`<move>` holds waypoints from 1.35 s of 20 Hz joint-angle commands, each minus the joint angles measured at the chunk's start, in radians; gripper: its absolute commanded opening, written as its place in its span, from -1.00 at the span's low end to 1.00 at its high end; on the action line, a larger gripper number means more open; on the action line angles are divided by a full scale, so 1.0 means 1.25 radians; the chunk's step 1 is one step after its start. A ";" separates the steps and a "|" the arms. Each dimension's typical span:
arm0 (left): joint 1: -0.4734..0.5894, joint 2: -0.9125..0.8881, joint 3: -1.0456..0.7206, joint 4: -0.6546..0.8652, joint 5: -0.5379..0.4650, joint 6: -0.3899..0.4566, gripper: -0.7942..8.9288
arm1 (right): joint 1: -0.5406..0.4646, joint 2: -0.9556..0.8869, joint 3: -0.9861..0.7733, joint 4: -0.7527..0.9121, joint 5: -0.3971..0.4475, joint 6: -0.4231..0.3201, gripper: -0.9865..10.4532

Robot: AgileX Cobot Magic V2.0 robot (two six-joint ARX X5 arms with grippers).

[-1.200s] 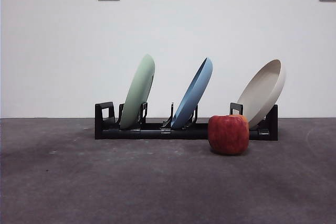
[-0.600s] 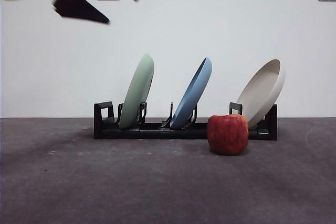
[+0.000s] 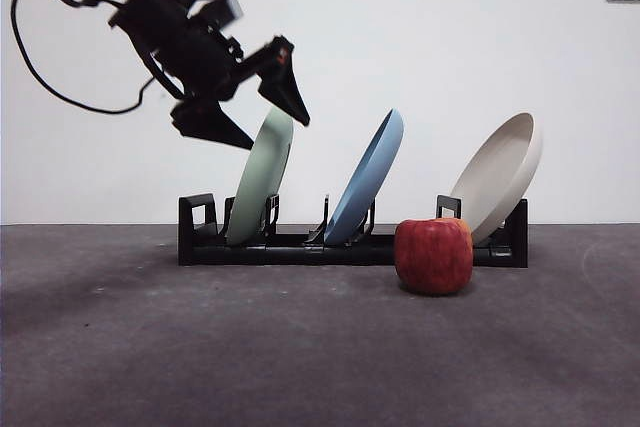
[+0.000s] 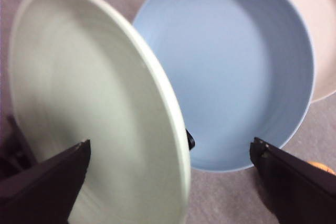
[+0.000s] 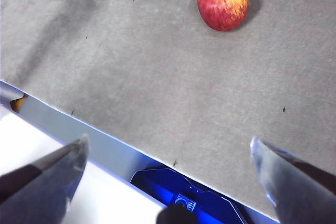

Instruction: Take the green plate from the plate rack,put the plate on the table,take the apple from the table,put the apple in the plate

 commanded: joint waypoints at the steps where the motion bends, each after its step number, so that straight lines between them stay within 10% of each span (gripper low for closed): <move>1: -0.011 0.010 0.002 0.004 -0.002 0.005 0.12 | 0.002 0.000 0.002 0.002 0.000 0.006 0.49; 4: -0.017 0.010 0.002 0.004 0.001 0.007 -0.47 | 0.002 0.000 0.002 0.002 0.000 0.006 0.49; 10: -0.017 0.010 0.002 -0.025 0.004 0.005 -0.83 | 0.002 0.000 0.002 0.002 0.000 0.005 0.49; 27: -0.011 -0.104 0.009 -0.040 0.025 -0.005 -0.85 | 0.002 0.000 0.002 0.002 0.000 0.004 0.49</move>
